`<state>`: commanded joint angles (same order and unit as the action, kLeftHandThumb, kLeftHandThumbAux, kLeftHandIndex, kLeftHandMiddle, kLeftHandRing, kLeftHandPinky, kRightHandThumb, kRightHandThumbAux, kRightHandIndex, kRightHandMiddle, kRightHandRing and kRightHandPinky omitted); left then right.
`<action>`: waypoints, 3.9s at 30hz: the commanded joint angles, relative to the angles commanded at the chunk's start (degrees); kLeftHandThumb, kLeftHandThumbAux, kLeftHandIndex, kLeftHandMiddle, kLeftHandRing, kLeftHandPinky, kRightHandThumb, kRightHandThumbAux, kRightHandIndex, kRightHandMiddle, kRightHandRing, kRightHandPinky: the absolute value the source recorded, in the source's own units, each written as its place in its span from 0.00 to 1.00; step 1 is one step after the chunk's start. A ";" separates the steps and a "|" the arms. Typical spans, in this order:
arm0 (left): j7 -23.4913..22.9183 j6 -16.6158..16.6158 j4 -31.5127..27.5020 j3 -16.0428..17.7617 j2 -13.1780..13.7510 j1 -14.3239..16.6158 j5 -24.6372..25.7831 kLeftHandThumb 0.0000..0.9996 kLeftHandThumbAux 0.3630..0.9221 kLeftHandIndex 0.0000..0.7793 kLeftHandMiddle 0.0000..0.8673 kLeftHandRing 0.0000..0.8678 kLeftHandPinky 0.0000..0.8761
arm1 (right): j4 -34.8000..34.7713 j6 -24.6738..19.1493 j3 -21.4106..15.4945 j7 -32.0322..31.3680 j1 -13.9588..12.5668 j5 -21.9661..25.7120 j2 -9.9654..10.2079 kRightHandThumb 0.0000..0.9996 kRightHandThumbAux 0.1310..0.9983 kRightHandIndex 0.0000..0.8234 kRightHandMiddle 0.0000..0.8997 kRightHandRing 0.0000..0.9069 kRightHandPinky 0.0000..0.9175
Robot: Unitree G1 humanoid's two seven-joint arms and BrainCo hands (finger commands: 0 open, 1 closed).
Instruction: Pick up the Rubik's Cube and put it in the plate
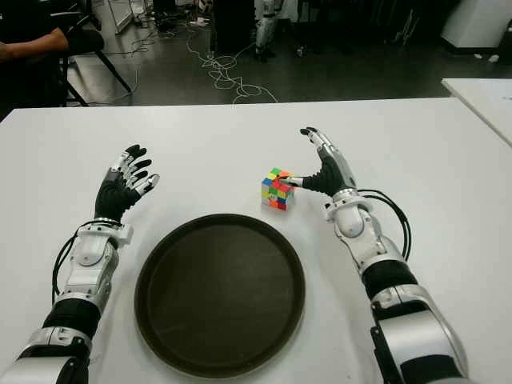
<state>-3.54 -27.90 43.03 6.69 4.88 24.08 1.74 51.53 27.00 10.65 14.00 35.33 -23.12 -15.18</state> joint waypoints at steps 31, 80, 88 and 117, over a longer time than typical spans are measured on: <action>0.10 -0.24 0.03 -0.40 0.18 -0.15 -0.46 0.06 0.78 0.15 0.17 0.16 0.16 | 1.17 2.43 5.06 5.21 1.71 -6.24 1.07 0.00 0.62 0.02 0.04 0.06 0.09; 0.58 -2.04 -0.45 -1.21 0.10 -0.84 -1.46 0.05 0.80 0.15 0.16 0.15 0.15 | 12.61 -1.05 7.24 5.27 6.44 -6.89 3.69 0.00 0.68 0.15 0.12 0.14 0.15; 0.79 -1.74 -0.67 -1.22 0.09 -0.90 -1.53 0.05 0.77 0.14 0.16 0.15 0.14 | 12.82 -0.92 7.37 5.49 6.41 -6.99 3.76 0.00 0.67 0.17 0.13 0.14 0.15; 1.12 -1.57 -1.85 -1.19 -0.32 -1.15 -1.28 0.07 0.81 0.14 0.16 0.16 0.16 | 15.63 -5.00 7.55 0.49 7.51 -6.16 4.99 0.00 0.70 0.17 0.13 0.15 0.17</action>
<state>-2.42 -29.47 41.19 5.50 4.55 22.94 0.46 67.16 22.00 18.20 14.49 42.85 -29.28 -10.19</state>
